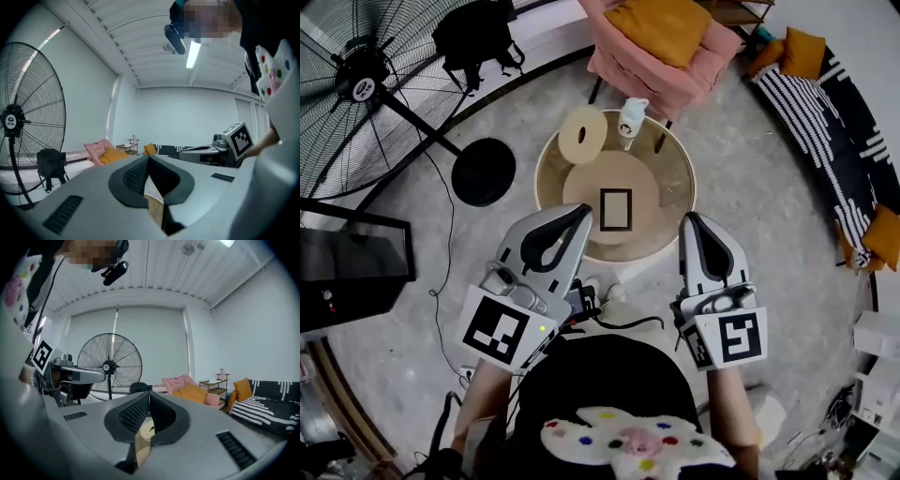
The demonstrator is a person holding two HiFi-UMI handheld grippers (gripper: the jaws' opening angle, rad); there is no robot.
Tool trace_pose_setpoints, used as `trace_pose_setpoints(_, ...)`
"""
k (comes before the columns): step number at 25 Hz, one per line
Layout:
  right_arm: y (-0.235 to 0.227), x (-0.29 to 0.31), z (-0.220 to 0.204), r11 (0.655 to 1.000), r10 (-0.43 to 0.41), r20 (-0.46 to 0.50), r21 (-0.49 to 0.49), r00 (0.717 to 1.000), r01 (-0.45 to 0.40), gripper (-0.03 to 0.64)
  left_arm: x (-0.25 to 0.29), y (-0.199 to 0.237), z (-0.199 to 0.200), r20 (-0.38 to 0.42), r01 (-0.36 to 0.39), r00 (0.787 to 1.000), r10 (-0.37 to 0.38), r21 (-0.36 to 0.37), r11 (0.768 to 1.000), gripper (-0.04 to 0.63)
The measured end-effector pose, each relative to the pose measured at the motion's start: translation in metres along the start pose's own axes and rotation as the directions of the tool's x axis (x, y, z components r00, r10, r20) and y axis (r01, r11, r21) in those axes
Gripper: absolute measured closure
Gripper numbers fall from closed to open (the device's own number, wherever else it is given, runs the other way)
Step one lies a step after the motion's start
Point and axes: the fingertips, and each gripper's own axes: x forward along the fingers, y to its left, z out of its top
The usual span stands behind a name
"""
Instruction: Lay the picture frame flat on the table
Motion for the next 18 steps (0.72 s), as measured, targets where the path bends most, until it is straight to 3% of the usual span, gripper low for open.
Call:
trace_pose_setpoints(9,-0.0017,-0.0005,0.0017,1.000,-0.012,-0.013,0.012,1.000,0.013,0.584,0.0021,-0.0029,-0.0017,-0.014,0.000,1.000,0.000,-0.002,1.000,0.581)
trace_pose_setpoints(13,-0.0002,0.0031,0.0104,1.000,-0.005,0.047,-0.006,0.999,0.006,0.584,0.0034,-0.0044,-0.0054,-0.020,0.000,1.000,0.000,-0.004,1.000,0.580)
trace_pose_setpoints(18,-0.0007,-0.0008,0.0023,1.000,0.015,0.006,0.011,1.000,-0.015,0.584,0.0074,-0.0087,-0.0026,-0.017,0.008,1.000,-0.008,-0.002,1.000,0.580)
